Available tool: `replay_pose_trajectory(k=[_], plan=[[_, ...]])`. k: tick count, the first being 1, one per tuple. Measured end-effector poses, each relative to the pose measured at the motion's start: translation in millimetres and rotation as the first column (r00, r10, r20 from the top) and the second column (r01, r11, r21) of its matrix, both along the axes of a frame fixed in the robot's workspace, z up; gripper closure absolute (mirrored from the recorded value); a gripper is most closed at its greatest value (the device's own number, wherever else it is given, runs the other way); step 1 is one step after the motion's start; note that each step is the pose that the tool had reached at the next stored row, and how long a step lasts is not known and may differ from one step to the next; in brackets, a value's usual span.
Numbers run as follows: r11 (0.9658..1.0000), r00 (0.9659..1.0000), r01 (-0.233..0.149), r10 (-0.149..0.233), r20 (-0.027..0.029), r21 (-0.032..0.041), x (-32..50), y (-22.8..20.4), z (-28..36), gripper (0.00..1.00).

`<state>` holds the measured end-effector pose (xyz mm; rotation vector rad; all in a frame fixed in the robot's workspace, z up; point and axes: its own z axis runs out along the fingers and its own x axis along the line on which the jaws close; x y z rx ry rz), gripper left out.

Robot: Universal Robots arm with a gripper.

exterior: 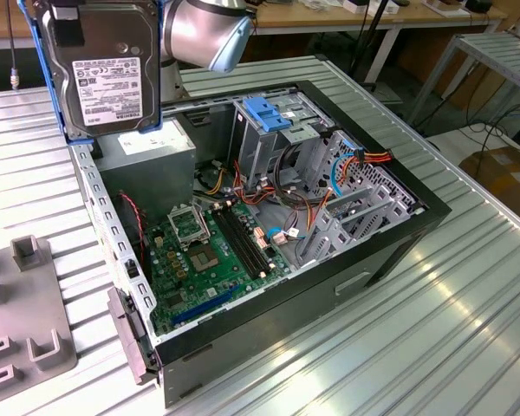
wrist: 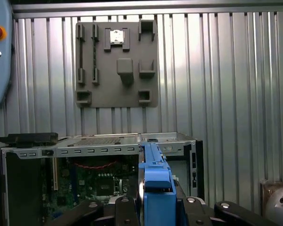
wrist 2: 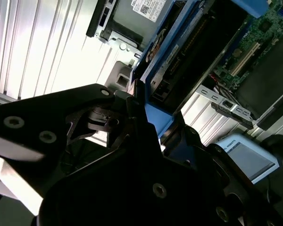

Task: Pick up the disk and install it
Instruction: 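Pick up the disk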

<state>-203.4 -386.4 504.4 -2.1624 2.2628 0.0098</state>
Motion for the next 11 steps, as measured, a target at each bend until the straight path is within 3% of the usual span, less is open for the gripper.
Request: replay_pose_trajectory(k=[11], plan=[[1.0000,1.0000,0.001,-0.001,0.0000,-0.0022,26.6,-0.2,-1.5,0.63]])
